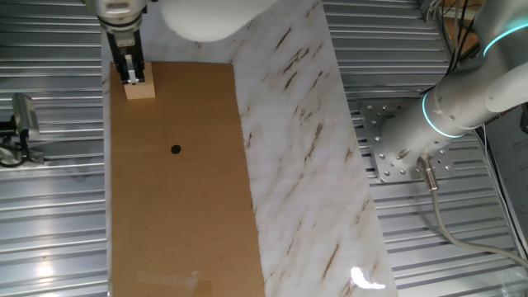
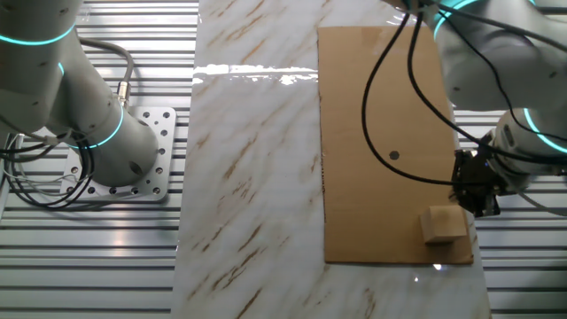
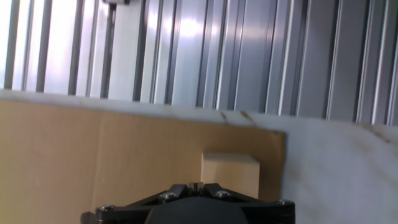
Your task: Hold a small block with the gripper and sweep it from left to right on the table
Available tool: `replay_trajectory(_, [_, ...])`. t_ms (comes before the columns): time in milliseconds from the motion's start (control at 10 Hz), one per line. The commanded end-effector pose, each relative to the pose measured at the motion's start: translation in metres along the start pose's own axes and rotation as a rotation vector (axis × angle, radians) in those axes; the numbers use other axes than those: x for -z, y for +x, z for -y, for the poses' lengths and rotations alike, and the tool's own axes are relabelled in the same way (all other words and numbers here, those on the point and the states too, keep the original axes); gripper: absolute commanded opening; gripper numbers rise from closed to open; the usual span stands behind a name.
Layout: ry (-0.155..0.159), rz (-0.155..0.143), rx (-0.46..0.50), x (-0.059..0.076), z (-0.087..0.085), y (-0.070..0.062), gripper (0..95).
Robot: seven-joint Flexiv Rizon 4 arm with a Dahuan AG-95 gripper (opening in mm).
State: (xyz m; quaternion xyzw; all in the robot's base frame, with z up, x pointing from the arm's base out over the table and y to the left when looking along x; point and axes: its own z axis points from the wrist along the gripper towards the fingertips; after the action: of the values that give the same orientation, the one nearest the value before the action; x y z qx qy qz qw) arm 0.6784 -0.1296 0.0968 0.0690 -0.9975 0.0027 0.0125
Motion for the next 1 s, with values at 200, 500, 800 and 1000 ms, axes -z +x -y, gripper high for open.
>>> replay_trajectory(200, [0.014, 0.000, 0.005, -0.0035, 0.0005, -0.0030, 0.0])
replay_trajectory(500, [0.033, -0.001, 0.005, -0.0077, 0.0009, -0.0052, 0.0])
replay_trajectory(800, [0.031, -0.006, 0.004, -0.0077, 0.0009, -0.0052, 0.0])
replay_trajectory(1000, [0.029, -0.007, 0.012, -0.0078, 0.0009, -0.0052, 0.0])
